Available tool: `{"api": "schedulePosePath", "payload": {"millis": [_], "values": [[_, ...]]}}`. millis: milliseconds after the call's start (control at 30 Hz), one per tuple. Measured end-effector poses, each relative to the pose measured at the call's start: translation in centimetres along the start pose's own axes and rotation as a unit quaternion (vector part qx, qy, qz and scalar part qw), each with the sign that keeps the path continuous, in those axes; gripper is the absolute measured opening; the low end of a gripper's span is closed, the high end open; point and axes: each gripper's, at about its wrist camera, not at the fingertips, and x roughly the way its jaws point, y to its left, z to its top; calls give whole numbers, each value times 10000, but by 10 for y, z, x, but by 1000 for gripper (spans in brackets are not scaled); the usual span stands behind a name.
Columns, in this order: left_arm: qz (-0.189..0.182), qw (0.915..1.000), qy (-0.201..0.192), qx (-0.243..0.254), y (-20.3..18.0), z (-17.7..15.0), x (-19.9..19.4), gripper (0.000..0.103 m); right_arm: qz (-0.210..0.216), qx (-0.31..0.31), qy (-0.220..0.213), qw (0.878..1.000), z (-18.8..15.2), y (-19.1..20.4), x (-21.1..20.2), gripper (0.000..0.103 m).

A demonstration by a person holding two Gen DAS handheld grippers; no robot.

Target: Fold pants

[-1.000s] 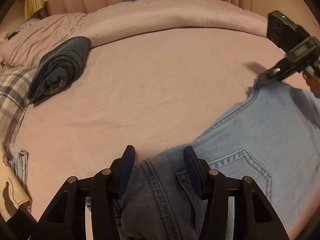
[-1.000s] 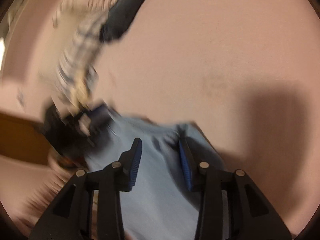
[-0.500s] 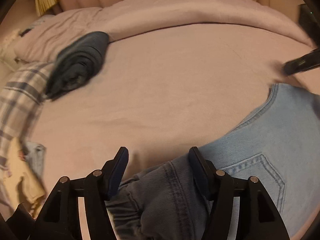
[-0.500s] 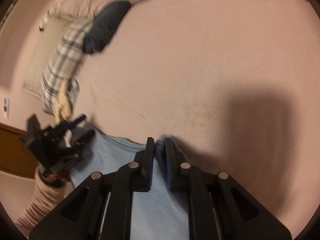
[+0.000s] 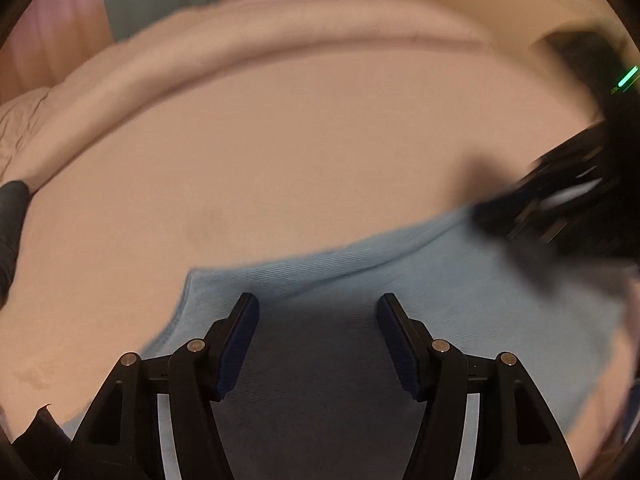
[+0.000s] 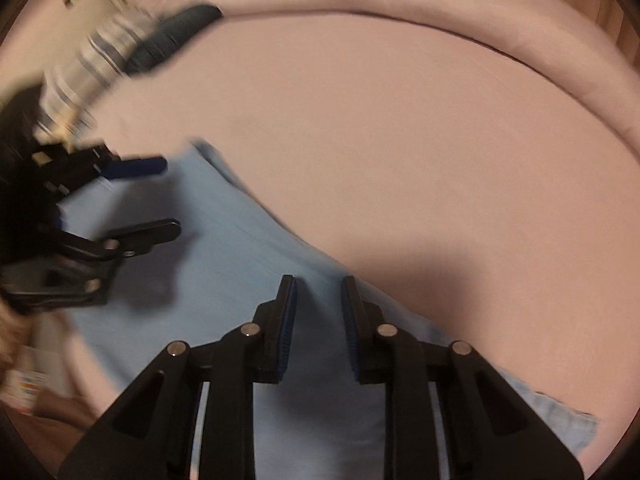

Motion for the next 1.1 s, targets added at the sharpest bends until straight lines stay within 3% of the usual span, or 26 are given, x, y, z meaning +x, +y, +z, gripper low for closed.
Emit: {"api": "schedulePosePath", "payload": {"millis": [33,67,167,200,267,367,467,567,667,733,800,900,1100], "values": [[-73,9999,-93,-82,4,-1,-1,66,-1,120,-82,9999,-1,-4,1,2],[-84,9998,-99,-162,8,-2,-5,66,-38,262,-217,9994,-4,-14,-2,0],[386,9989,51,-266,24,-12,-23,66,-64,624,-372,9973,-11,-30,-14,0],[472,9986,23,-238,28,-20,-34,66,-279,588,-435,9969,-14,-31,-21,0],[398,9992,34,-61,32,-40,-57,66,-737,360,-601,9948,-27,-25,-40,17],[-108,9990,-26,423,16,-79,-95,66,-71,-315,-797,9963,-57,2,-70,16],[-476,9941,-89,972,-10,-108,-114,66,386,-1190,-714,9896,-87,39,-85,14],[-227,9875,-49,1561,-34,-125,-111,66,330,-1883,-443,9806,-107,69,-79,10],[-313,9873,4,1559,-48,-123,-102,59,190,-2038,-193,9786,-114,78,-66,10],[-378,9875,11,1531,-52,-120,-100,48,74,-1993,-178,9797,-113,76,-59,10],[-534,9863,24,1559,-56,-120,-103,27,12,-1947,-136,9808,-112,74,-52,9],[-579,9828,22,1751,-57,-117,-101,7,-58,-1962,-202,9803,-115,69,-54,4],[-883,9805,10,1756,-53,-130,-113,5,181,-1856,-414,9816,-117,75,-69,1]]}}
